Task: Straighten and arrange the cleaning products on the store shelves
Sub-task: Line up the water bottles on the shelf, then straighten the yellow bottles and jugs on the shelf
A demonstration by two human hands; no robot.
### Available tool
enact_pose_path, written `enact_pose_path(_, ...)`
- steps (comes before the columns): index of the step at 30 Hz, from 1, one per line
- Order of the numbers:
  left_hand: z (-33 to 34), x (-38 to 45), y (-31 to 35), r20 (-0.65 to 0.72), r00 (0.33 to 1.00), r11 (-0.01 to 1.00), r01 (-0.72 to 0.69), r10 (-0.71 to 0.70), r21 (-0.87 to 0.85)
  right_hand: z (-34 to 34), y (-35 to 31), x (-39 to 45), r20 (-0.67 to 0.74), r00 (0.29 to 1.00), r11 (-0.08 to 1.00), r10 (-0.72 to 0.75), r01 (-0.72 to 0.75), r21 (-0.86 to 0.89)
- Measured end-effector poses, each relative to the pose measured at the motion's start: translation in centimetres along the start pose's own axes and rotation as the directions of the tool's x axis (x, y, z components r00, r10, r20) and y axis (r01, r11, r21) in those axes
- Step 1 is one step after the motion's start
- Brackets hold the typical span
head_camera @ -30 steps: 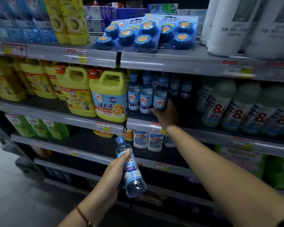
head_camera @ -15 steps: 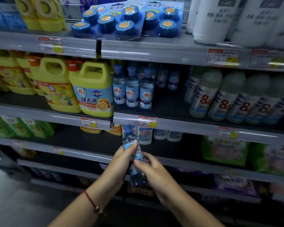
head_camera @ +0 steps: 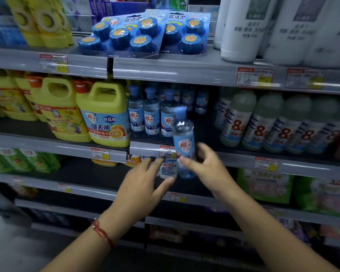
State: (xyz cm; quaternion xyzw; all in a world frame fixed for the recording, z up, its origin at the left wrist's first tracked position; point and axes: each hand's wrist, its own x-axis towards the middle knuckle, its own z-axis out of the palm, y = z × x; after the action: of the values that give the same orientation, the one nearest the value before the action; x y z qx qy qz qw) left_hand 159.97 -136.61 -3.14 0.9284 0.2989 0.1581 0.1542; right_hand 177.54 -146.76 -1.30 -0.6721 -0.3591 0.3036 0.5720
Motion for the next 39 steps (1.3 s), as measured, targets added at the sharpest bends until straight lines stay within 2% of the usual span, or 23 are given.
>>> enact_pose_path(2, -0.4, 0.6, -0.8, 0.002, 0.998, 0.976, -0.059, 0.060, 0.212, -0.4, -1.0, 2.1, -0.081, 0.992, 0.995, -0.094, 0.095, 0.014)
enact_pose_path(4, -1.2, 1.2, -1.2, 0.019, 0.999, 0.959, -0.053, 0.050, 0.278, -0.5, -1.4, 4.3, -0.150, 0.971, 0.982, -0.187, 0.182, -0.042)
enact_pose_path(6, -1.9, 1.4, -1.5, 0.002, 0.999, 0.941, -0.047, 0.050, 0.335, -0.4, -1.4, 6.3, -0.210, 0.953, 0.974, -0.217, 0.198, -0.108)
enact_pose_path(9, -2.4, 1.0, -1.7, 0.001, 1.000, 0.934, -0.022, 0.023, 0.356, 0.5, -1.0, 8.5, -0.248, 0.956, 0.980, -0.160, 0.123, -0.156)
enact_pose_path(12, -2.2, 0.1, -2.4, 0.010, 1.000, 0.932, -0.002, -0.002, 0.363, 1.6, -0.4, 9.4, -0.221, 0.972, 0.965, -0.074, 0.014, -0.263)
enact_pose_path(18, -3.4, -0.8, -3.7, 0.032, 0.998, 0.920, 0.041, -0.058, 0.391, 1.8, -0.7, 9.0, -0.215, 0.976, 0.946, -0.039, -0.033, -0.321)
enact_pose_path(20, -4.4, -0.8, -4.1, 0.040, 0.998, 0.908, 0.032, -0.053, 0.418, 1.9, -1.5, 8.1, -0.204, 0.979, 0.931, 0.029, -0.100, -0.350)
enact_pose_path(22, -5.9, -0.7, -4.6, 0.055, 0.998, 0.898, 0.008, -0.036, 0.441, 2.4, -2.6, 5.9, -0.190, 0.975, 0.873, 0.112, -0.188, -0.451)
enact_pose_path(23, -6.8, -0.7, -5.0, 0.055, 0.998, 0.892, -0.001, -0.027, 0.453, 2.8, -3.5, 4.3, -0.163, 0.978, 0.807, 0.132, -0.202, -0.555)
enact_pose_path(24, -7.7, -0.6, -5.4, 0.046, 0.999, 0.882, -0.009, -0.014, 0.470, 3.3, -4.5, 2.6, -0.109, 0.984, 0.728, 0.139, -0.176, -0.663)
enact_pose_path(26, -9.8, -0.5, -6.4, 0.024, 1.000, 0.869, -0.017, 0.006, 0.495, 4.5, -6.9, -0.5, 0.075, 0.994, 0.596, 0.083, 0.011, -0.803)
enact_pose_path(29, -14.1, -0.3, -8.3, -0.012, 1.000, 0.862, -0.008, 0.016, 0.507, 7.1, -11.8, -2.7, 0.312, 0.947, 0.462, -0.078, 0.311, -0.830)
enact_pose_path(32, -20.2, -0.1, -10.8, -0.093, 0.996, 0.848, 0.045, 0.005, 0.529, 10.0, -17.1, -2.6, 0.374, 0.897, 0.323, -0.236, 0.435, -0.840)
enact_pose_path(35, -27.8, -0.6, -14.7, -0.190, 0.981, 0.803, 0.130, -0.021, 0.582, 13.4, -22.7, -1.8, 0.400, 0.848, 0.188, -0.349, 0.481, -0.856)
enact_pose_path(37, -33.2, -1.3, -17.4, -0.237, 0.971, 0.762, 0.180, -0.036, 0.622, 16.5, -26.5, -1.0, 0.415, 0.819, 0.148, -0.396, 0.503, -0.852)
enact_pose_path(39, -38.7, -2.4, -20.2, -0.275, 0.960, 0.727, 0.229, -0.057, 0.647, 20.7, -30.2, 0.1, 0.430, 0.774, 0.157, -0.464, 0.550, -0.820)
